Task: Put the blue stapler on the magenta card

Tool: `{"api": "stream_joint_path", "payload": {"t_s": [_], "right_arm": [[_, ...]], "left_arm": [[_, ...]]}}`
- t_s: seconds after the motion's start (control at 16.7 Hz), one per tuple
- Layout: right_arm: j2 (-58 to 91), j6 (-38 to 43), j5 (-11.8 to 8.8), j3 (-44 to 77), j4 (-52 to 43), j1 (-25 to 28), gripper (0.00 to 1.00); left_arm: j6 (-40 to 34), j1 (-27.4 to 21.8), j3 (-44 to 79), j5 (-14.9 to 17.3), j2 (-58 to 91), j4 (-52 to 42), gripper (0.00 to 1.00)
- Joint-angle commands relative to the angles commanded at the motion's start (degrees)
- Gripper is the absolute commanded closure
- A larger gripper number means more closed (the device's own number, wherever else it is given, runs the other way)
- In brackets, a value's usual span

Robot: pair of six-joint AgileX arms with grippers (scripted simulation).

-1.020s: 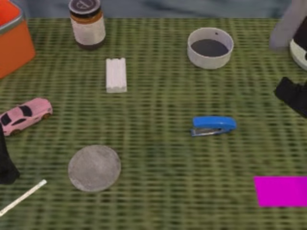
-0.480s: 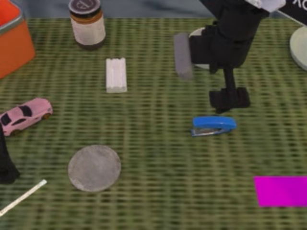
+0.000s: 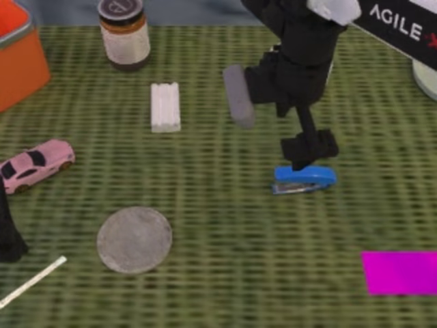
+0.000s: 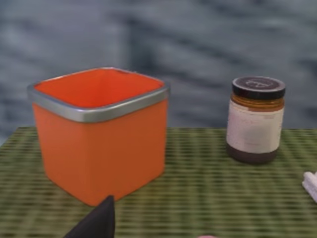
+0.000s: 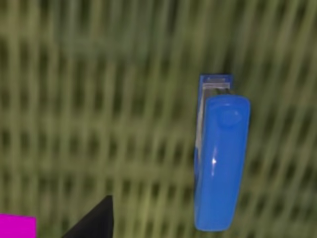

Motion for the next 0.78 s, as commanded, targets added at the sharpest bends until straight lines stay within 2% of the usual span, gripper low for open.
{"api": "stream_joint_path", "payload": {"t_s": [0.24, 0.6, 0.78], "right_arm": [[0.07, 0.01, 0.0, -2.45, 2.42, -0.09, 0.0], [1.85, 0.29, 0.02, -15.56, 17.92, 0.19, 0.0], [2.48, 0.3, 0.03, -18.6, 21.09, 0.27, 0.0]], "left_arm": [[0.0, 0.0, 0.0, 0.0, 0.0, 0.0, 0.0], [0.0, 0.0, 0.0, 0.0, 0.0, 0.0, 0.0], [0.0, 0.0, 0.0, 0.0, 0.0, 0.0, 0.0]]}}
